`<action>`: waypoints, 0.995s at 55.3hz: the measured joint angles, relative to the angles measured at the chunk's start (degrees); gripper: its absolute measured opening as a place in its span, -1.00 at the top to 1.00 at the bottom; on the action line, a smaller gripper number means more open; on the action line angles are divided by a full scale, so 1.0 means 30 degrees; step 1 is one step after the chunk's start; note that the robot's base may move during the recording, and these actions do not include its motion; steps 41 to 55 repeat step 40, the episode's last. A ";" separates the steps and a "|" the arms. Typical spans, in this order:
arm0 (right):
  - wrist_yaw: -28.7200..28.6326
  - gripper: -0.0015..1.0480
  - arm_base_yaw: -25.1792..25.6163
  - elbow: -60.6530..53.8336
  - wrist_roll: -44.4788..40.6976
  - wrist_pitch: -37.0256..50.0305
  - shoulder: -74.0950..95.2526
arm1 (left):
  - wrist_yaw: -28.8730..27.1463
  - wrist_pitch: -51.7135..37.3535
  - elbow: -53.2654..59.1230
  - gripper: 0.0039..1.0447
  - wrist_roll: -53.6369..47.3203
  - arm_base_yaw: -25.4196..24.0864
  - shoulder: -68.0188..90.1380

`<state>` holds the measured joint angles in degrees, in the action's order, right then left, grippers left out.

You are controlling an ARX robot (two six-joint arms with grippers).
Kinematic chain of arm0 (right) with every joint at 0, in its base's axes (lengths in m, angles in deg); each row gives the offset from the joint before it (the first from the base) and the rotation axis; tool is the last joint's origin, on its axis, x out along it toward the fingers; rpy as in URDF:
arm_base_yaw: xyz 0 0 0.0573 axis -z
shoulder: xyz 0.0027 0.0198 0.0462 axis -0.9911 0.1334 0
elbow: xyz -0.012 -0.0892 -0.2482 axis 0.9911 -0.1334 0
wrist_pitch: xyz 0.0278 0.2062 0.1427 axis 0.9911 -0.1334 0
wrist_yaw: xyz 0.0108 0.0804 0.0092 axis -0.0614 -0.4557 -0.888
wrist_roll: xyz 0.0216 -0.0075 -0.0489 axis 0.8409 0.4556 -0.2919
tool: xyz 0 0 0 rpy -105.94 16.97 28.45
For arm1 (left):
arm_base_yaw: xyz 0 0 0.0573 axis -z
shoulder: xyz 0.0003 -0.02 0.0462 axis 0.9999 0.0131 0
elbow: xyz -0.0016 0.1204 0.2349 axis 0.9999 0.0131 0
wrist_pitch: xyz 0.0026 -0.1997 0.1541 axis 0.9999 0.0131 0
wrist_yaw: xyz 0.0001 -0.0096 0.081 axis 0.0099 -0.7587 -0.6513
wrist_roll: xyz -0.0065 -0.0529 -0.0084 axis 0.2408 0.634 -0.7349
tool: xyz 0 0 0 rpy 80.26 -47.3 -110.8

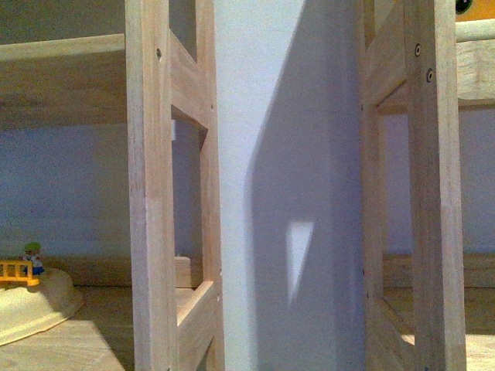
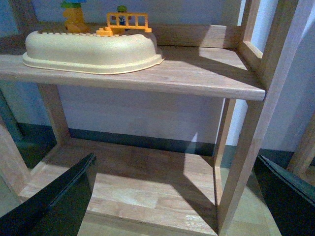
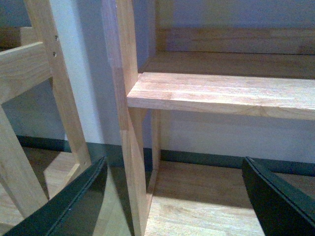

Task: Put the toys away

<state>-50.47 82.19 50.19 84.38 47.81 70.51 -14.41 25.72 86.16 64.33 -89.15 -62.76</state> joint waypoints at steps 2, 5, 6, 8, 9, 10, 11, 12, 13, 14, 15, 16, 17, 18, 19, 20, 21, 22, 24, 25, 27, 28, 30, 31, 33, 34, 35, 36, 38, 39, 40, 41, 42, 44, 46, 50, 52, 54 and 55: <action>0.0000 -0.88 0.0000 0.0000 -0.0007 0.0000 0.0000 | -0.0007 0.0000 0.0000 -0.88 0.0007 0.0000 0.0000; 0.0000 -0.87 0.0000 0.0000 -0.0007 0.0000 0.0000 | -0.0007 0.0000 0.0000 -0.88 0.0000 0.0000 0.0000; 0.0000 -0.87 0.0000 0.0000 -0.0007 0.0000 0.0000 | -0.0007 0.0000 0.0000 -0.88 0.0000 0.0000 0.0000; 0.0000 -0.87 0.0000 0.0000 -0.0007 0.0000 -0.0007 | 0.0000 0.0000 0.0000 -0.88 0.0000 0.0000 0.0000; 0.0000 -0.87 0.0000 0.0000 -0.0007 0.0000 -0.0007 | 0.0000 0.0000 0.0000 -0.88 0.0000 0.0000 0.0000; 0.0000 -0.87 0.0000 0.0000 -0.0007 0.0000 -0.0007 | -0.0007 0.0000 0.0000 -0.88 0.0000 0.0000 0.0000; 0.0000 -0.87 0.0000 0.0000 -0.0007 0.0000 -0.0007 | 0.0000 0.0000 0.0000 -0.88 0.0000 0.0000 0.0000; 0.0000 -0.87 0.0000 0.0000 -0.0007 0.0000 -0.0007 | -0.0007 0.0000 0.0000 -0.88 0.0000 0.0000 0.0000; 0.0000 -0.87 0.0000 0.0000 -0.0007 0.0000 -0.0007 | 0.0000 0.0000 0.0000 -0.88 0.0000 0.0000 0.0000; 0.0000 -0.87 0.0000 0.0000 -0.0007 0.0000 -0.0007 | -0.0007 0.0000 0.0000 -0.88 0.0000 0.0000 0.0000; 0.0000 -0.87 0.0000 0.0000 -0.0007 0.0000 -0.0007 | -0.0007 0.0000 0.0000 -0.88 0.0000 0.0000 0.0000; 0.0000 -0.87 0.0000 0.0000 -0.0007 0.0000 -0.0007 | -0.0007 0.0000 0.0000 -0.88 0.0000 0.0000 0.0000; 0.0000 -0.87 0.0000 0.0000 -0.0007 0.0000 -0.0007 | 0.0000 0.0000 0.0000 -0.88 0.0000 0.0000 0.0000; 0.0000 -0.87 0.0000 0.0000 -0.0007 0.0000 -0.0007 | -0.0007 0.0000 0.0000 -0.88 0.0000 0.0000 0.0000; 0.0000 -0.87 0.0000 0.0000 -0.0007 0.0000 -0.0007 | -0.0007 0.0000 0.0000 -0.88 0.0000 0.0000 0.0000; 0.0000 -0.87 0.0000 0.0000 -0.0007 0.0000 -0.0007 | -0.0007 0.0000 0.0000 -0.88 0.0007 0.0000 0.0000; 0.0000 -0.87 0.0000 0.0000 -0.0007 0.0000 -0.0007 | -0.0007 0.0000 0.0000 -0.88 0.0000 0.0000 0.0000; 0.0000 -0.87 0.0000 0.0000 -0.0007 0.0000 -0.0007 | -0.0007 0.0000 0.0000 -0.88 0.0007 0.0000 0.0000; 0.0000 -0.87 0.0000 0.0000 -0.0007 0.0000 -0.0007 | -0.0007 0.0000 0.0000 -0.88 0.0007 0.0000 0.0000; 0.0000 -0.87 0.0000 0.0000 -0.0007 0.0000 -0.0007 | 0.0000 0.0000 0.0000 -0.88 0.0000 0.0000 0.0000; 0.0000 -0.87 0.0000 0.0000 -0.0007 0.0000 -0.0007 | -0.0007 0.0000 0.0000 -0.88 0.0000 0.0000 0.0000; 0.0000 -0.87 0.0000 0.0000 -0.0007 0.0000 -0.0007 | -0.0007 0.0000 0.0000 -0.88 0.0000 0.0000 0.0000; 0.0000 -0.87 0.0000 0.0000 -0.0007 0.0000 -0.0007 | -0.0007 0.0000 0.0000 -0.88 0.0000 0.0000 0.0000; 0.0000 -0.87 0.0000 0.0000 -0.0007 0.0000 -0.0007 | -0.0007 0.0000 0.0000 -0.88 0.0000 0.0000 0.0000; 0.0000 -0.87 0.0000 0.0000 -0.0007 0.0000 -0.0007 | -0.0007 0.0000 0.0000 -0.88 0.0000 0.0000 0.0000; 0.0000 -0.87 0.0000 0.0000 -0.0007 0.0000 -0.0007 | -0.0007 0.0000 0.0000 -0.88 0.0000 0.0000 0.0000; 0.0000 -0.87 0.0000 0.0000 -0.0007 0.0000 -0.0007 | -0.0007 0.0000 0.0000 -0.88 0.0000 0.0000 0.0000; 0.0000 -0.87 0.0000 0.0000 -0.0007 0.0000 -0.0007 | 0.0000 0.0000 0.0000 -0.88 0.0007 0.0000 0.0000; 0.0000 -0.87 0.0000 0.0000 -0.0007 0.0000 -0.0007 | -0.0007 0.0000 0.0000 -0.88 0.0000 0.0000 0.0000; 0.0000 -0.87 0.0000 0.0000 -0.0007 0.0000 -0.0007 | -0.0007 0.0000 0.0000 -0.88 0.0000 0.0000 0.0000; 0.0000 -0.87 0.0000 0.0000 -0.0007 0.0000 -0.0007 | -0.0007 0.0000 0.0000 -0.88 0.0000 0.0000 0.0000; 0.0000 -0.87 0.0000 0.0000 -0.0007 0.0000 -0.0007 | -0.0007 0.0000 0.0000 -0.88 0.0000 0.0000 0.0000; 0.0000 -0.87 0.0000 0.0000 -0.0007 0.0000 -0.0007 | -0.0007 0.0000 0.0000 -0.88 0.0000 0.0000 0.0000; 0.0000 -0.87 0.0000 0.0000 -0.0007 0.0000 -0.0007 | -0.0007 0.0000 0.0000 -0.88 0.0000 0.0000 0.0000; 0.0000 -0.87 0.0000 0.0000 -0.0007 0.0000 -0.0007 | -0.0007 0.0000 0.0000 -0.88 0.0000 0.0000 0.0000; 0.0000 -0.87 0.0000 0.0000 -0.0007 0.0000 -0.0007 | -0.0007 0.0000 0.0000 -0.88 0.0000 0.0000 0.0000; 0.0000 -0.87 0.0000 0.0000 -0.0007 0.0000 -0.0007 | -0.0007 0.0000 0.0000 -0.88 0.0000 0.0000 0.0000; 0.0000 -0.87 0.0000 0.0000 -0.0007 0.0000 -0.0007 | -0.0007 0.0000 0.0000 -0.88 0.0000 0.0000 0.0000; 0.0000 -0.87 0.0000 0.0000 -0.0007 0.0000 -0.0007 | -0.0007 0.0000 0.0000 -0.88 0.0000 0.0000 0.0000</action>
